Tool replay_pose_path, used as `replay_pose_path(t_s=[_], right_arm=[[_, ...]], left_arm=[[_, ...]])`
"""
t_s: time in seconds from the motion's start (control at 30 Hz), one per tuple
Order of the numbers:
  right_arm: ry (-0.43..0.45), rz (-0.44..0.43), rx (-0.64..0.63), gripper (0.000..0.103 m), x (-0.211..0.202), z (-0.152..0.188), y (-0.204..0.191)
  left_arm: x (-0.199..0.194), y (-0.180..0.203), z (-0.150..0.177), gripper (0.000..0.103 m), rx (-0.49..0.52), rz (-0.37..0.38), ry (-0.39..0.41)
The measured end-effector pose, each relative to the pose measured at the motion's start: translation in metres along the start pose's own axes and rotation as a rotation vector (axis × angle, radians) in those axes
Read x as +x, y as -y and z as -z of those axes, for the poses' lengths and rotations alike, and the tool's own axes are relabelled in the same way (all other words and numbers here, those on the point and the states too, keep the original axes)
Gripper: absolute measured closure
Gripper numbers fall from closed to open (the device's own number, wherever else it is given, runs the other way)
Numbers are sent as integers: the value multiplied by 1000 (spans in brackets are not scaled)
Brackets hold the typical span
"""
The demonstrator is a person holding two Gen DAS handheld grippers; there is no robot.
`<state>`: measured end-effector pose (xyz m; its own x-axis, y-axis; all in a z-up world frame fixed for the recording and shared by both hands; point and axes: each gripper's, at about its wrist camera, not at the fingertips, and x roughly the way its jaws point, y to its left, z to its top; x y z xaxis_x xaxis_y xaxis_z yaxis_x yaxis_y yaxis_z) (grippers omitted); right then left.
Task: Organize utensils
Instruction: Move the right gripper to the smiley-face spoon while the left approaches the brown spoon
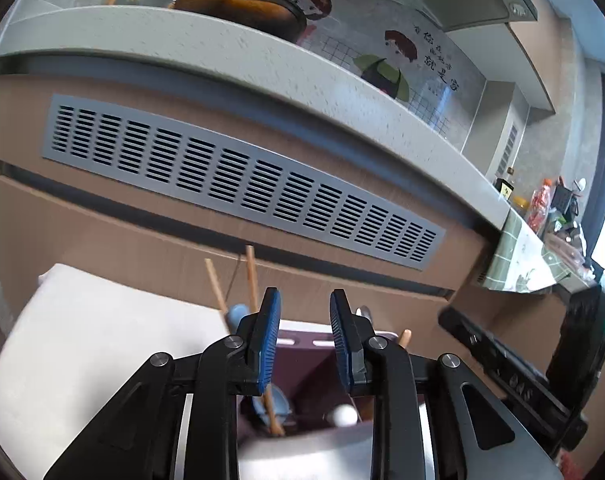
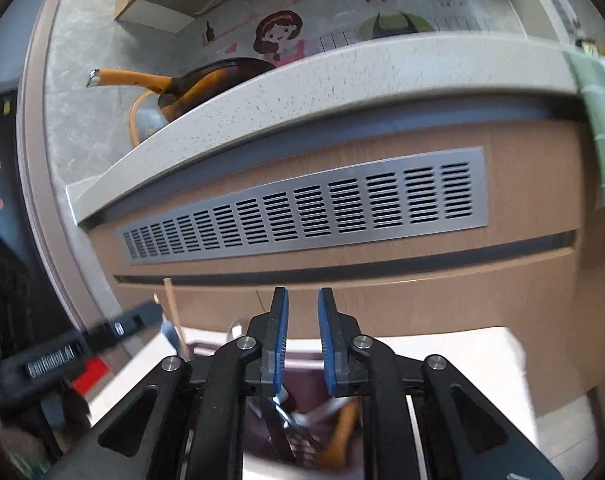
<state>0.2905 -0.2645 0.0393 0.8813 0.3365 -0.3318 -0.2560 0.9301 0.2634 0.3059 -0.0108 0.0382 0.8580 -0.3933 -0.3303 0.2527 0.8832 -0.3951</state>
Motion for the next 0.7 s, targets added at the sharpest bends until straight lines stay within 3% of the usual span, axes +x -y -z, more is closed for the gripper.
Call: replay_pose_path(t_s=[0.13, 0.3, 0.5, 0.7], right_arm=[[-51, 2, -39, 83, -26, 13, -15], [-223, -60, -92, 82, -38, 50, -48], [-455, -145, -73, 82, -29, 112, -87], [-577, -210, -75, 82, -36, 144, -117]], left_arm=[[-33, -18, 1, 75, 9, -99, -22], [-76, -52, 27, 75, -3, -232, -82], [-119, -78, 72, 75, -3, -306, -163], [-151, -99, 102, 75, 1, -333, -218]])
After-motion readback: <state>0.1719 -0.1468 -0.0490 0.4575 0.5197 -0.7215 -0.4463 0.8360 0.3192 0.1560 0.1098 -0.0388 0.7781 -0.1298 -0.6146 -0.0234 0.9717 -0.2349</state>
